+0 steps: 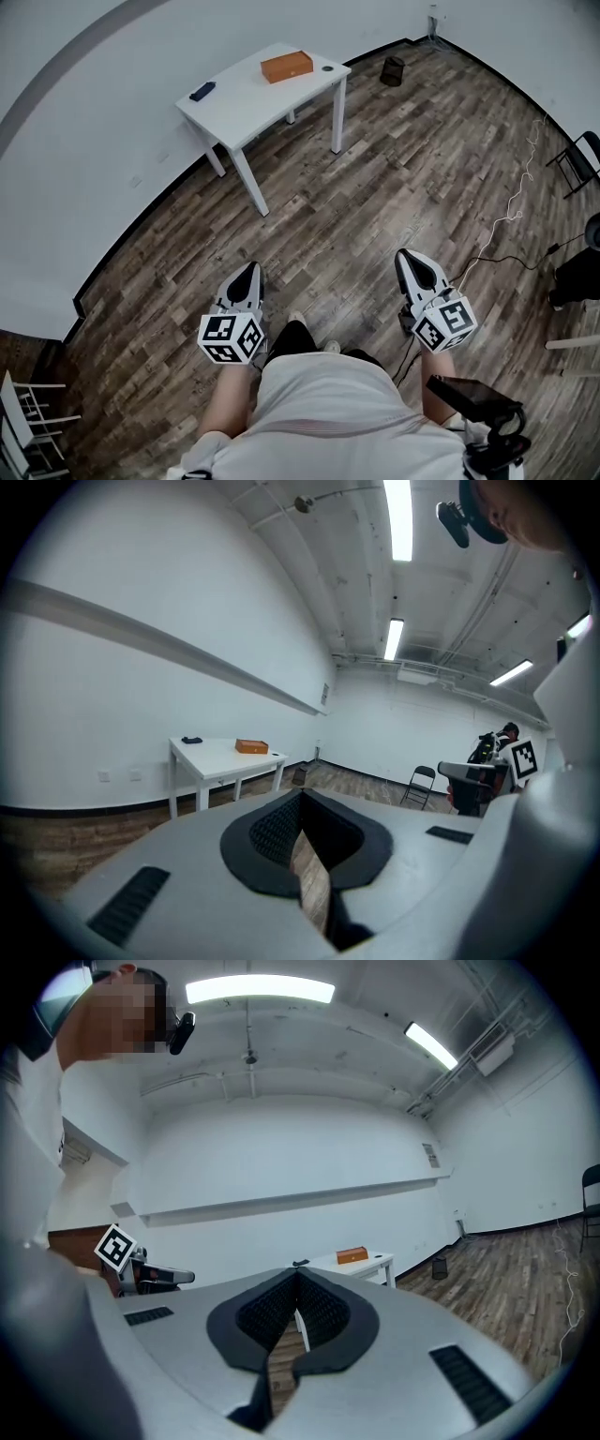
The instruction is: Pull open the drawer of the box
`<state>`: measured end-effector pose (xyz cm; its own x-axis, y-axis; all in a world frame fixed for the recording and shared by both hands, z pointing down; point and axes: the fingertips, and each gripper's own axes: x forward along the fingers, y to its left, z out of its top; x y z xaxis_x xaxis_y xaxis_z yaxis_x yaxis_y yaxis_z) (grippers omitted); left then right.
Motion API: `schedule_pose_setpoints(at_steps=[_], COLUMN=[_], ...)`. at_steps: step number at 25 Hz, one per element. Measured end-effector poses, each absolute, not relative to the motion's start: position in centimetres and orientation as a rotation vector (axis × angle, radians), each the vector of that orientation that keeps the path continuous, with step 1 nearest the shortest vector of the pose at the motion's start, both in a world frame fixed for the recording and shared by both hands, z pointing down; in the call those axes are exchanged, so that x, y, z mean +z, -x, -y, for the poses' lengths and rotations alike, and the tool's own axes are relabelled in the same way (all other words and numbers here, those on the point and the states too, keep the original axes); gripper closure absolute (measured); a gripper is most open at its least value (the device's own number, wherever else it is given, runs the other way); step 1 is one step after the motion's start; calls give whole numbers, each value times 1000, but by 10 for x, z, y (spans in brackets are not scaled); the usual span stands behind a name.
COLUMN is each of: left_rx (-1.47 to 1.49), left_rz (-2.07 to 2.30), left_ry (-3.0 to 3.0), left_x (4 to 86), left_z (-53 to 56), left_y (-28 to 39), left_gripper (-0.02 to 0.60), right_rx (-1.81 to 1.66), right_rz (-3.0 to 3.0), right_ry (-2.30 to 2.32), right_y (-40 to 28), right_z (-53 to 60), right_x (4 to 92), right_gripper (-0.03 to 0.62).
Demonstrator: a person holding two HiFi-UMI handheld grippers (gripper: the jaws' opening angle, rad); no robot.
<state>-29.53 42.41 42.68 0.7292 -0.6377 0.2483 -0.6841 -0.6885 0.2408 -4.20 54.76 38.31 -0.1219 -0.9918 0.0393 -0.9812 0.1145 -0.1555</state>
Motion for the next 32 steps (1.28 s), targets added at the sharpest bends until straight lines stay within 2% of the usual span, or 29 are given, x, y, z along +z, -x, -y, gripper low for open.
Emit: schedule_pose_setpoints(at_steps=[14,32], left_rx=[67,92], left_rz=[1005,909], left_ry=[-2734,-2720], left_x=[405,408], left_z=[-316,-42], left_y=[212,151], left_gripper=[571,571], right_rx=[-235,-236], right_rz=[-2265,-2278], right_ry=[2110,2126], right_y=[-32,-80], right_z=[-461,-179], right_x=[391,381], right_gripper=[595,595])
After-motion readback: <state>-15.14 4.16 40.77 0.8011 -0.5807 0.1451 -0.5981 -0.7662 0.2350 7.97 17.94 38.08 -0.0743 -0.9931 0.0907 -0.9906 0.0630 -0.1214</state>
